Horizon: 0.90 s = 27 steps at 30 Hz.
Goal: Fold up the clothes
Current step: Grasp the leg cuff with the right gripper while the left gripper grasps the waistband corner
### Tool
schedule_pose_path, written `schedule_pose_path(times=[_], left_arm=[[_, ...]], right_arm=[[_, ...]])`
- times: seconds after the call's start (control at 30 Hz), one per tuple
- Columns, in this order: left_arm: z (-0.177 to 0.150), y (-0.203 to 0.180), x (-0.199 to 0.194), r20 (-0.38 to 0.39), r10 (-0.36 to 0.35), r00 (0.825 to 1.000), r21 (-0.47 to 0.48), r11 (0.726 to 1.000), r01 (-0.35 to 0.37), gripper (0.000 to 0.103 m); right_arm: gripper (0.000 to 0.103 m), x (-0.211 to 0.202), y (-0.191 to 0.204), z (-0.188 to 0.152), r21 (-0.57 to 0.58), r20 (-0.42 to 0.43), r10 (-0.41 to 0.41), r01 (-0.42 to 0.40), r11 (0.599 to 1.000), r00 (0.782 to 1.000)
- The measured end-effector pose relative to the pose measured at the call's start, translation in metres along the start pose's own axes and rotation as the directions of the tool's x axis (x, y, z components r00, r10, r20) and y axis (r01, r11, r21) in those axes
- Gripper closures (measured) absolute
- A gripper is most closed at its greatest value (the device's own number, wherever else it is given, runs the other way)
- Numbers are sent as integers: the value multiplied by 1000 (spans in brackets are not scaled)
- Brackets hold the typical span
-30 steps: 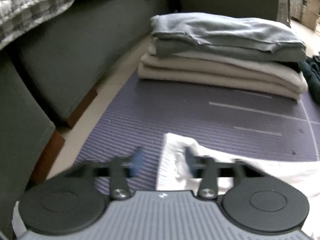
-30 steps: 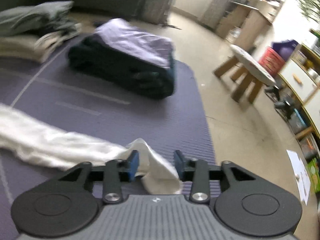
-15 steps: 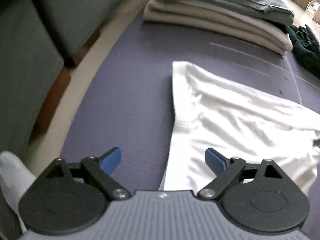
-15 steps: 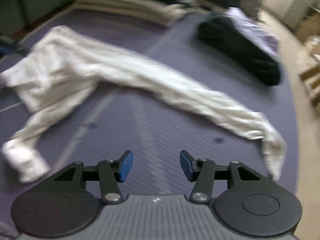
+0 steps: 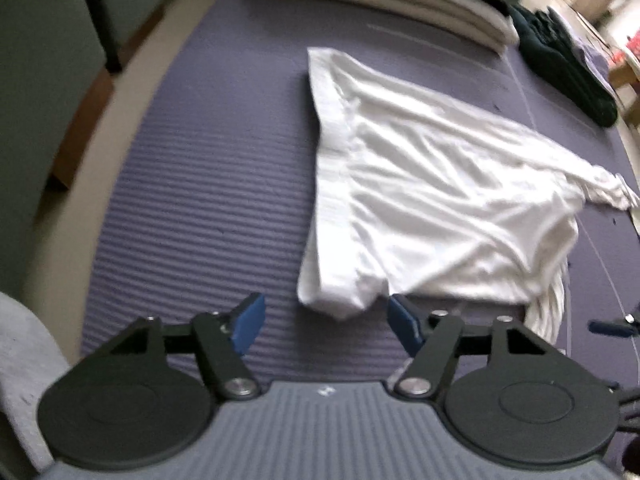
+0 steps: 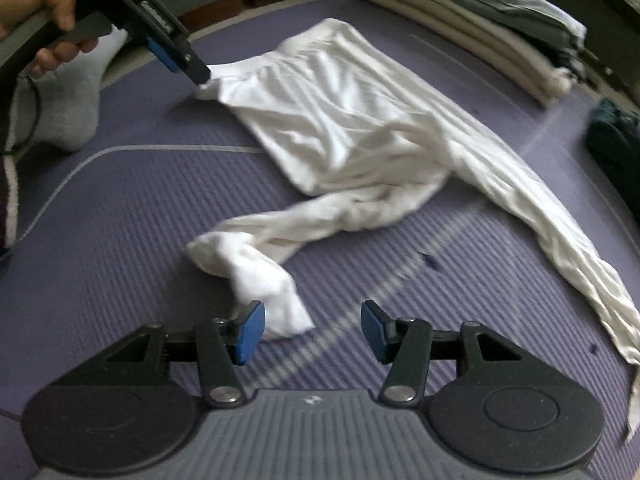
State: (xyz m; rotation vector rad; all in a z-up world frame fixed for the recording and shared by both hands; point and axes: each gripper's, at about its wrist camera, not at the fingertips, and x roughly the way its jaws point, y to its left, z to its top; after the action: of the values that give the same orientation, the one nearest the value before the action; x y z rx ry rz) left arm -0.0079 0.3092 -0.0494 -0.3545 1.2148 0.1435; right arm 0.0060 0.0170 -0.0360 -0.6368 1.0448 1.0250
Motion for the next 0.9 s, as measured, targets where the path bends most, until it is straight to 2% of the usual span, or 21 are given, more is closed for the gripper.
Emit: schedule_pose_path(times=[0.03,0.1,0.2,0.27,0.3,0.33,0.37,0.47,0.6,0.7,0.83,0.9], left_arm=[[-2,-1,1,-4,-1,1000,5,1000,1,43],[-4,-2,5,-16,-6,1000,17,1000,6,75],[-7,-6,9,-33,-10,999,47,999,12,90],[-8,-8,10,-32,20,999,74,997,-18,101],[-8,-10,11,-30,42,999,89,995,-39,103],[-9,-11,11,-27,65,998,103,993,-62,103],[-10,-11,10,-18,92,996,107,990,-89,103],[-11,-8,7,0,138,990,93,986,-138,103],[-13,4,0,10,175,985,51,983,-175,103],[-14,7,-5,14,163,986,39,986,-164,103],[-14,-2,-11,47,99,994,93,990,-103,87],[-15,-12,-12,63,72,995,145,986,-80,68]], right_arm=[[49,4,3,1,-9,-3,7,-7,1000,1000],[49,9,6,1,-19,-8,25,-26,999,1000],[49,17,16,-1,-55,-11,68,-69,996,998],[52,20,24,-2,-83,-9,75,-75,994,997],[62,21,25,-1,-87,-6,54,-54,995,999],[84,21,27,-1,-91,-4,33,-34,995,999],[97,20,26,0,-85,-5,22,-23,996,1000],[97,5,8,1,2,-6,7,-7,1000,1000],[97,-24,-18,-20,19,-11,-106,106,994,994],[98,-48,-42,-45,58,-54,-229,232,971,972],[97,-78,-73,-86,149,-137,-359,378,914,923],[98,-89,-87,-104,187,-171,-405,433,882,898]])
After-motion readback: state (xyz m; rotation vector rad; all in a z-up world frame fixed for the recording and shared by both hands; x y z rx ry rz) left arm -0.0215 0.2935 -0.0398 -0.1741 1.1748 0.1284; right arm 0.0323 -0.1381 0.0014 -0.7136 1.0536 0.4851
